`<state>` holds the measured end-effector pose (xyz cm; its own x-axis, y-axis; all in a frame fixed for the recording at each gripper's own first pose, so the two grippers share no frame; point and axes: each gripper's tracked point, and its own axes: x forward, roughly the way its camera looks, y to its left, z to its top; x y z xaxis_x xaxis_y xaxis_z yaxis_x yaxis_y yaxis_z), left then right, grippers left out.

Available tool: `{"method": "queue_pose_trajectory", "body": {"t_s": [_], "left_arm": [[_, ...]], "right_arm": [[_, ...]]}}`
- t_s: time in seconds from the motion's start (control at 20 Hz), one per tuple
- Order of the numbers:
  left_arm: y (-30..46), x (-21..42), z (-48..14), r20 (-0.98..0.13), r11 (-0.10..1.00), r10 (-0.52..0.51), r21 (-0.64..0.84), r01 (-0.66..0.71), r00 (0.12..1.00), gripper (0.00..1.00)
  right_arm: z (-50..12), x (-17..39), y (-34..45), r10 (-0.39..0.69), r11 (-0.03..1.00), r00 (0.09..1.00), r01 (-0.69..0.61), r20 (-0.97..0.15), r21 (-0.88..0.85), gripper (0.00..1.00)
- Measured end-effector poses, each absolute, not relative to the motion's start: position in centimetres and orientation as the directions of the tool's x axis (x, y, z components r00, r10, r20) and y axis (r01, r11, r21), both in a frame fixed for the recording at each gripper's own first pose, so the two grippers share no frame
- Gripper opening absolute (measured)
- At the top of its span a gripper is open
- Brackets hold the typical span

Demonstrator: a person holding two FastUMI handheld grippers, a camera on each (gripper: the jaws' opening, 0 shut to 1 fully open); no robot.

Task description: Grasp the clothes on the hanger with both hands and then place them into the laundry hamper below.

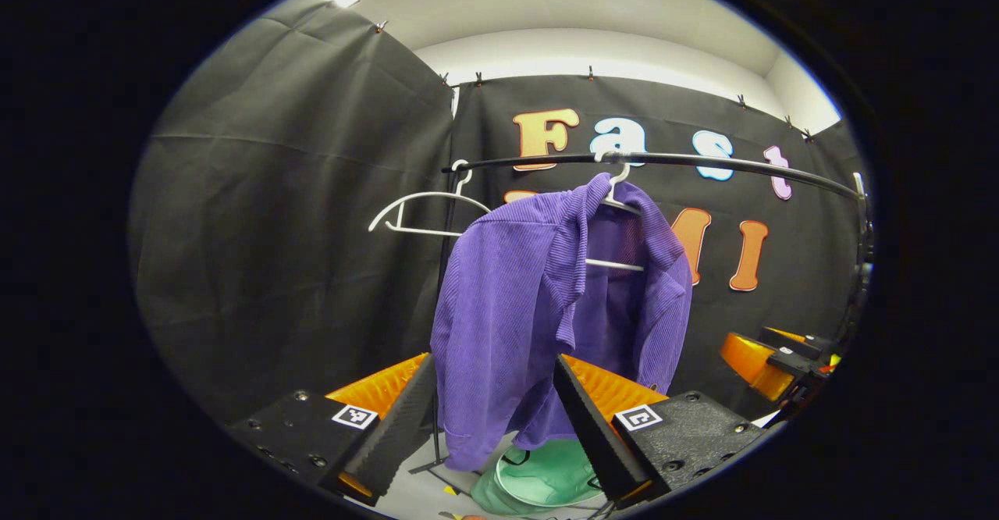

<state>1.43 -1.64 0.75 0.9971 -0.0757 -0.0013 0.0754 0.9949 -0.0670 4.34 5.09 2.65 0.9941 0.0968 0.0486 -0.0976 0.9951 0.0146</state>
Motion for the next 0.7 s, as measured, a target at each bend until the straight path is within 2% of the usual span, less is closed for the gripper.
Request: {"method": "queue_pose_trajectory", "body": {"t_s": [0.2, 0.25, 0.3, 0.4, 0.45, 0.5, 0.55, 0.65, 0.7], "left_arm": [[-1.7, 1.6, 0.8, -0.004, 0.995, -0.078, -0.069, 0.077, 0.997, 0.96], [-1.5, 1.6, 0.8, -0.004, 0.995, -0.072, -0.073, 0.072, 0.997, 0.93], [-1.3, 1.7, 0.8, -0.002, 0.995, -0.067, -0.077, 0.067, 0.998, 0.93], [-1.2, 2.0, 0.7, 0.0, 0.994, -0.066, -0.083, 0.066, 0.998, 0.96], [-1.3, 2.3, 0.7, -0.001, 0.994, -0.07, -0.083, 0.07, 0.998, 0.96], [-1.4, 2.7, 0.8, 0.001, 0.994, -0.073, -0.082, 0.073, 0.997, 0.96], [-1.7, 3.2, 0.8, 0.0, 0.993, -0.081, -0.087, 0.08, 0.997, 0.96], [-2.7, 4.2, 1.1, 0.011, 0.99, -0.106, -0.091, 0.106, 0.994, 0.95], [-3.0, 4.7, 1.1, 0.017, 0.99, -0.113, -0.083, 0.114, 0.993, 0.93]], "right_arm": [[3.5, 7.7, 7.6, 0.142, 0.99, 0.988, -0.143, 0.058, 0.01, 0.98], [3.5, 8.5, 8.2, 0.152, 0.988, 0.987, -0.153, 0.058, 0.008, 0.98], [3.4, 9.2, 8.7, 0.155, 0.988, 0.986, -0.156, 0.054, 0.006, 0.89], [2.5, 10.7, 9.2, 0.155, 0.988, 0.987, -0.156, 0.028, 0.006, 0.89], [2.1, 11.5, 9.3, 0.148, 0.989, 0.989, -0.148, 0.014, 0.007, 0.98], [1.7, 12.3, 9.2, 0.137, 0.991, 0.991, -0.137, 0.004, 0.008, 0.98], [1.3, 13.0, 9.1, 0.126, 0.992, 0.992, -0.126, -0.005, 0.006, 0.89], [0.9, 14.1, 8.9, 0.109, 0.994, 0.994, -0.109, -0.013, -0.002, 0.89], [0.8, 14.6, 8.9, 0.107, 0.994, 0.994, -0.107, -0.012, -0.008, 0.98]]}}
